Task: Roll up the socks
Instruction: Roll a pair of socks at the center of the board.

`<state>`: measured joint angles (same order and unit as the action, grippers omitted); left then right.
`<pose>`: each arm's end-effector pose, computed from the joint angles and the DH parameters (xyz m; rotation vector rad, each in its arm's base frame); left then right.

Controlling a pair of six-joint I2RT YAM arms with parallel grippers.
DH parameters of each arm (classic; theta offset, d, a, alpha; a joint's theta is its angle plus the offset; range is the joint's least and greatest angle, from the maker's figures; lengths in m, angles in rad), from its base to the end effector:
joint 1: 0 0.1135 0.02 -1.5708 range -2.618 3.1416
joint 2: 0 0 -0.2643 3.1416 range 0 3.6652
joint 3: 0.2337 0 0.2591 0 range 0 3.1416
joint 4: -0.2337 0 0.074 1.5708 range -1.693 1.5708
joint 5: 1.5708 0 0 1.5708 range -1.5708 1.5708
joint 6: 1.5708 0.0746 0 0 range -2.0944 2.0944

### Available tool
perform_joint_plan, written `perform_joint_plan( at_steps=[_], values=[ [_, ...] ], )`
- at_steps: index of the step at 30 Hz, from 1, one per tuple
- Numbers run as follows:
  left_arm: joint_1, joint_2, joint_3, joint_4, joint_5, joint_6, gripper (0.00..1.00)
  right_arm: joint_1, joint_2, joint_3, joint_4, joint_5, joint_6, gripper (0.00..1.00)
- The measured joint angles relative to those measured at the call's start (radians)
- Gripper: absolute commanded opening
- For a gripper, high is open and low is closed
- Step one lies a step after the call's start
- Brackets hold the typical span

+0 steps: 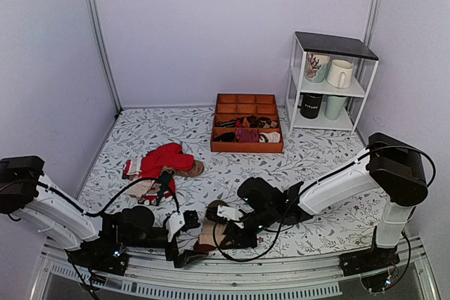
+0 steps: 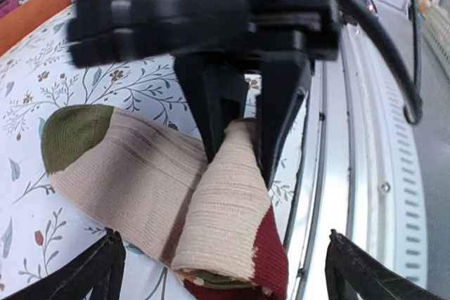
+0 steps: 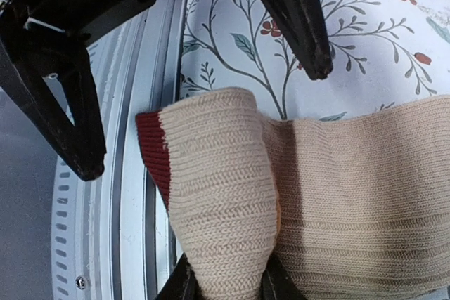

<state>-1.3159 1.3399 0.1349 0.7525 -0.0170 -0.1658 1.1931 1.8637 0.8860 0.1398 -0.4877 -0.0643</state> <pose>0.0616 -0.2313 0.0919 1.1587 1.8088 -0.8938 0.1078 0.3666 0.0871 -1.7096 1.9340 1.0677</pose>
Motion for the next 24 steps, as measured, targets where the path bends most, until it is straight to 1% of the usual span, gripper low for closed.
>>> perform_joint_plan(
  at_steps=[5, 7, 9, 11, 13, 17, 19, 21, 24],
  values=[
    [-0.004, 0.074, 0.001, 0.047, -0.002, 0.089, 0.99, -0.029, 0.029, 0.028, -0.024, -0.077, 0.029, 0.23],
    [-0.004, 0.098, 0.002, 0.061, 0.002, 0.108, 0.95, -0.031, 0.036, 0.038, -0.035, -0.095, 0.032, 0.23],
    [-0.004, 0.122, 0.005, 0.077, 0.005, 0.123, 0.87, -0.032, 0.046, 0.051, -0.044, -0.108, 0.035, 0.23],
    [-0.004, 0.145, 0.012, 0.087, 0.007, 0.135, 0.75, -0.033, 0.054, 0.06, -0.051, -0.117, 0.036, 0.23],
    [-0.002, 0.166, 0.019, 0.095, 0.008, 0.138, 0.65, -0.034, 0.058, 0.063, -0.055, -0.125, 0.036, 0.23],
    [0.001, 0.211, 0.039, 0.108, 0.016, 0.143, 0.41, -0.035, 0.062, 0.067, -0.065, -0.133, 0.038, 0.23],
    [0.002, 0.225, 0.045, 0.111, 0.026, 0.14, 0.31, -0.036, 0.062, 0.069, -0.068, -0.133, 0.039, 0.23],
    [0.003, 0.228, 0.046, 0.111, 0.034, 0.134, 0.27, -0.036, 0.063, 0.069, -0.07, -0.133, 0.039, 0.23],
    [0.003, 0.228, 0.047, 0.108, 0.035, 0.122, 0.26, -0.036, 0.064, 0.069, -0.072, -0.135, 0.039, 0.25]
  ],
)
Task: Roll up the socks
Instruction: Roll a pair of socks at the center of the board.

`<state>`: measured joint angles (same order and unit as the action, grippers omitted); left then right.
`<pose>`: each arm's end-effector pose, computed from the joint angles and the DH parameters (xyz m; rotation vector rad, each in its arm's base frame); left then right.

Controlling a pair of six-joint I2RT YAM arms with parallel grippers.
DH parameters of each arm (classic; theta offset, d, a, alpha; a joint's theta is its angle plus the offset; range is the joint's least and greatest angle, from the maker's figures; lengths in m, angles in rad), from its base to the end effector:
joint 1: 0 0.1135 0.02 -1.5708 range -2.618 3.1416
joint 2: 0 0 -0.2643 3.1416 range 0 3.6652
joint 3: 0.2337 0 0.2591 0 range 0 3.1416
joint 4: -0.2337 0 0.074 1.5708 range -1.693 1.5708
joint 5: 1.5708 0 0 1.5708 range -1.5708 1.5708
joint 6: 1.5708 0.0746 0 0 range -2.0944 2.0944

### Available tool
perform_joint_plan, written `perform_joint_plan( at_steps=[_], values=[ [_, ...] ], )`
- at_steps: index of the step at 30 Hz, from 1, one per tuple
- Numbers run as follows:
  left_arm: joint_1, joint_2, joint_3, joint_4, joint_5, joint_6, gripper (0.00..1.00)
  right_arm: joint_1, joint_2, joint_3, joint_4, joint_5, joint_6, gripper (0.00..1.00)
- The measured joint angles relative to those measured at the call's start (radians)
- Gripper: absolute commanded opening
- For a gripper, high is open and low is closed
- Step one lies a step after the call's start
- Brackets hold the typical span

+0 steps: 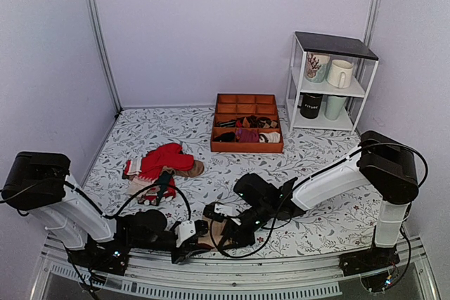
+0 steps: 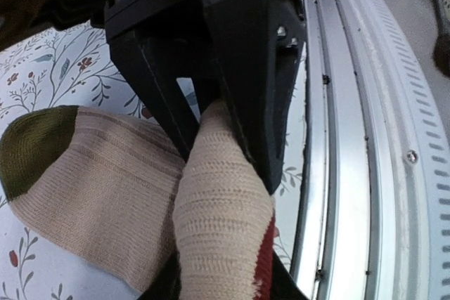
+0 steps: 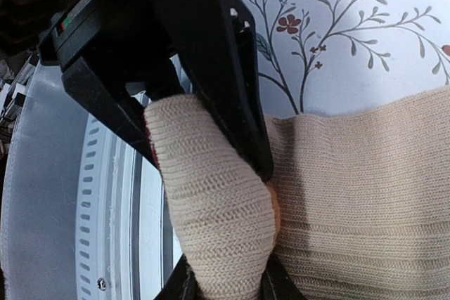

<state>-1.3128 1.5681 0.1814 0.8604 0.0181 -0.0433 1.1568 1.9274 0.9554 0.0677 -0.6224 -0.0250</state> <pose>0.0632 -0.2449 0.0663 1.3194 1.7722 -0.8132 0.1159 0.3719 0.0810 -1.7197 2.0343 1.2101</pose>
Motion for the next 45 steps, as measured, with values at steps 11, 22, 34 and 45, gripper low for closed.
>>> perform_joint_plan(
  at_steps=[11, 22, 34, 45],
  values=[
    [0.007, 0.012, 0.063, -0.085, 0.031, -0.197, 0.24, 0.004, -0.085, -0.051, -0.014, 0.126, 0.004, 0.56],
    [0.032, -0.007, 0.068, -0.129, 0.107, -0.415, 0.25, 0.111, -0.29, -0.193, 0.116, 0.444, -0.273, 0.72],
    [0.053, -0.018, 0.065, -0.146, 0.17, -0.472, 0.27, 0.174, -0.145, -0.142, 0.13, 0.521, -0.409, 0.35],
    [0.055, -0.053, 0.086, -0.218, 0.176, -0.434, 0.62, 0.162, -0.141, -0.111, 0.071, 0.447, -0.322, 0.24]
  ],
)
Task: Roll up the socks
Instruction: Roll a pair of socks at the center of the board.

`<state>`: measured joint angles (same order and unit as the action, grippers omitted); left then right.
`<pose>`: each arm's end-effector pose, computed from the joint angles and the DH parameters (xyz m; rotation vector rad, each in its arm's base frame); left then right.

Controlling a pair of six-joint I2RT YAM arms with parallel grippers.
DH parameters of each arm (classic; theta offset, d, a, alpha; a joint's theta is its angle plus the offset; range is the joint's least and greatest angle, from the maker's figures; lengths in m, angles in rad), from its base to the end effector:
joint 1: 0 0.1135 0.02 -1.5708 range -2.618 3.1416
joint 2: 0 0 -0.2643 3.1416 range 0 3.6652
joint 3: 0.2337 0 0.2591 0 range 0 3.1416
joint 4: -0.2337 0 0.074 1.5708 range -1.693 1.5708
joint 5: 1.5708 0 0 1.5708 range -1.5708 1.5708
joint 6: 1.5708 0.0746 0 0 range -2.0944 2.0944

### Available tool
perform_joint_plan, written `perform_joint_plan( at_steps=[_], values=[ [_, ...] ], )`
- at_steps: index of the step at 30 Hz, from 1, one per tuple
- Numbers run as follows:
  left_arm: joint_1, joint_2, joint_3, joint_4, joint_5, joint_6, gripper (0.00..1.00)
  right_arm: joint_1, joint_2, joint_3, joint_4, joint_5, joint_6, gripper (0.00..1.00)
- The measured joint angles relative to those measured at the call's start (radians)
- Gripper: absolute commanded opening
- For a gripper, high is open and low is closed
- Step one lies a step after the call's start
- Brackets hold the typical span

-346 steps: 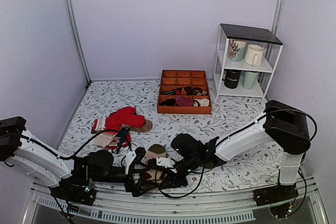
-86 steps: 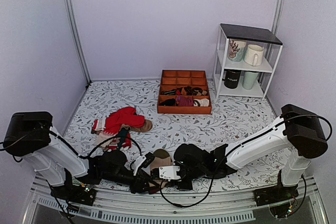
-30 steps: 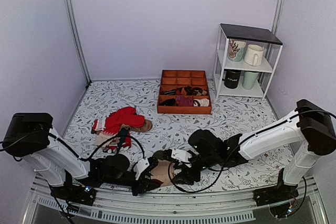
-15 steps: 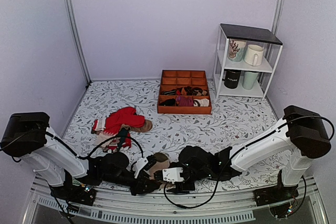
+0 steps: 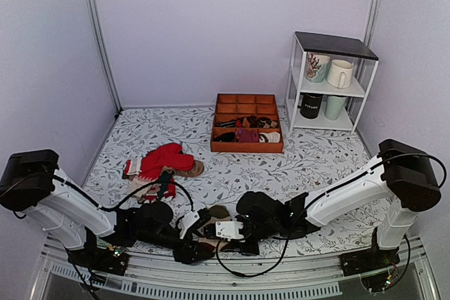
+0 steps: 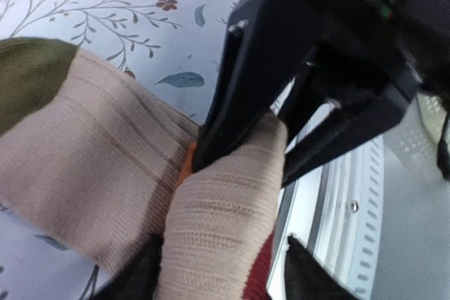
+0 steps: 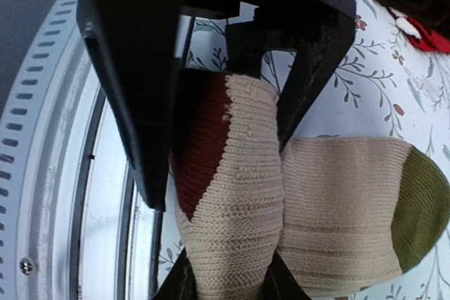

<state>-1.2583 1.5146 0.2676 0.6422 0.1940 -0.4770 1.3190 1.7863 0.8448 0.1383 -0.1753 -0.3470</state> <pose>0.0673 -0.2550 0.0738 1.0360 2.1912 -1.1207 0.0810 0.3672 0.0971 -1.8804 1.5914 0.6556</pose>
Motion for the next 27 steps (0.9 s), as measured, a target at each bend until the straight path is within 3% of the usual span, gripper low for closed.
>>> perform_joint_plan(
  at_steps=[5, 11, 19, 24, 27],
  values=[
    [-0.004, -0.126, 0.002, -0.09, -0.032, 0.108, 0.62, -0.059, 0.028, 0.008, 0.008, -0.151, 0.103, 0.24],
    [-0.069, -0.235, -0.033, -0.038, -0.116, 0.273, 0.62, -0.136, 0.08, 0.057, -0.03, -0.341, 0.199, 0.24],
    [-0.089, -0.148, -0.078, 0.056, -0.19, 0.4, 0.6, -0.17, 0.117, 0.111, -0.101, -0.443, 0.25, 0.24],
    [-0.089, -0.097, -0.078, 0.11, -0.22, 0.432, 0.49, -0.175, 0.129, 0.131, -0.129, -0.463, 0.262, 0.24],
    [-0.089, -0.064, -0.077, 0.134, -0.229, 0.44, 0.51, -0.175, 0.133, 0.139, -0.142, -0.468, 0.266, 0.24]
  ],
)
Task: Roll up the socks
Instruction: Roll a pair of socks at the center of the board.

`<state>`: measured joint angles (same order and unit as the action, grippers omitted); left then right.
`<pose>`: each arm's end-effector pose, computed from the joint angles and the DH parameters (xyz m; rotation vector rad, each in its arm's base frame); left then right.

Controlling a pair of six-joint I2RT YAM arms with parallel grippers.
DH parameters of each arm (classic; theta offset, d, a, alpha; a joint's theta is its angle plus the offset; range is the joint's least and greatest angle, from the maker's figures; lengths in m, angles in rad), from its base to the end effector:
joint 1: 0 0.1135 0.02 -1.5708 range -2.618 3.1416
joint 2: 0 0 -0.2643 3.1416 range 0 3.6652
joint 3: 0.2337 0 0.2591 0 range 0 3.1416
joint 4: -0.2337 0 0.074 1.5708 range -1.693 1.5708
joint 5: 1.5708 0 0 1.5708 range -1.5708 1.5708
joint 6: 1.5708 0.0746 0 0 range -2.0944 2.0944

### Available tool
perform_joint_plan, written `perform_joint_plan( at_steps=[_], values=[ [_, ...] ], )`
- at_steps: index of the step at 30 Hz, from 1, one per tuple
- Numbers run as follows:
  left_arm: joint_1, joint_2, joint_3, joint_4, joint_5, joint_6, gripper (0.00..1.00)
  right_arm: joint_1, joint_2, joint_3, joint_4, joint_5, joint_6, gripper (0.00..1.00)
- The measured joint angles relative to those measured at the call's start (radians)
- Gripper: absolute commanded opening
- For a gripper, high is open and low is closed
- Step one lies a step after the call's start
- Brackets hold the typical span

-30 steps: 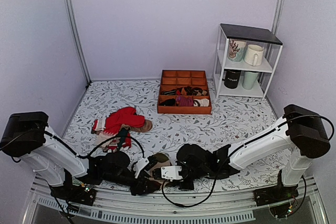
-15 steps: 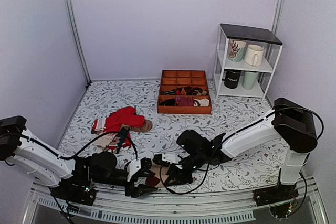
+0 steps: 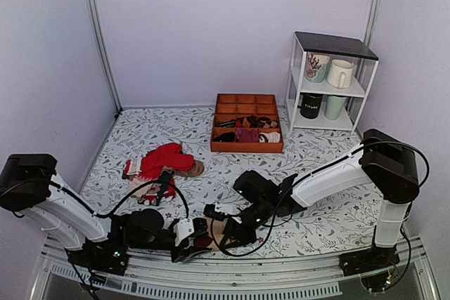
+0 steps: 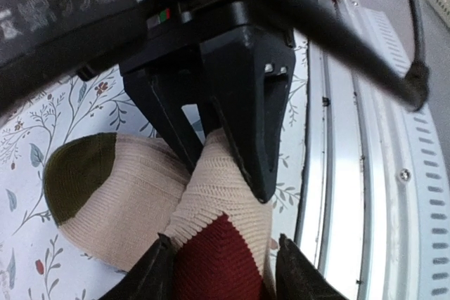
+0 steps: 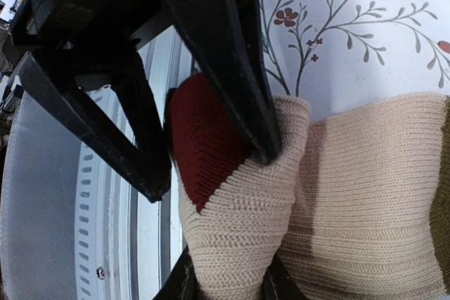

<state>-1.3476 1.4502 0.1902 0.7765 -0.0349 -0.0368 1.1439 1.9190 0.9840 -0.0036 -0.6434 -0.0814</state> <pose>0.0587 -0.2471 0.0852 1.2966 1.7239 -0.8031 0.1196 0.3709 0.0869 -1.7684 2.0113 1.2061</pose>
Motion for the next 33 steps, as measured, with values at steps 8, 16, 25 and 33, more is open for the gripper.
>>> perform_joint_plan(
  at_steps=[8, 16, 25, 33],
  values=[
    [0.0, 0.094, 0.019, 0.05, -0.015, -0.011, 0.45, -0.001, 0.002, 0.005, -0.012, -0.008, 0.0, 0.24],
    [-0.001, 0.135, 0.049, 0.056, 0.005, -0.034, 0.18, -0.008, 0.002, 0.005, -0.039, -0.021, -0.002, 0.4],
    [0.022, 0.157, 0.208, -0.156, 0.074, -0.152, 0.17, 0.008, -0.141, -0.103, -0.053, 0.188, -0.039, 0.58],
    [0.063, 0.216, 0.298, -0.246, 0.255, -0.193, 0.18, 0.035, -0.363, -0.298, 0.061, 0.459, -0.135, 0.64]
  ],
)
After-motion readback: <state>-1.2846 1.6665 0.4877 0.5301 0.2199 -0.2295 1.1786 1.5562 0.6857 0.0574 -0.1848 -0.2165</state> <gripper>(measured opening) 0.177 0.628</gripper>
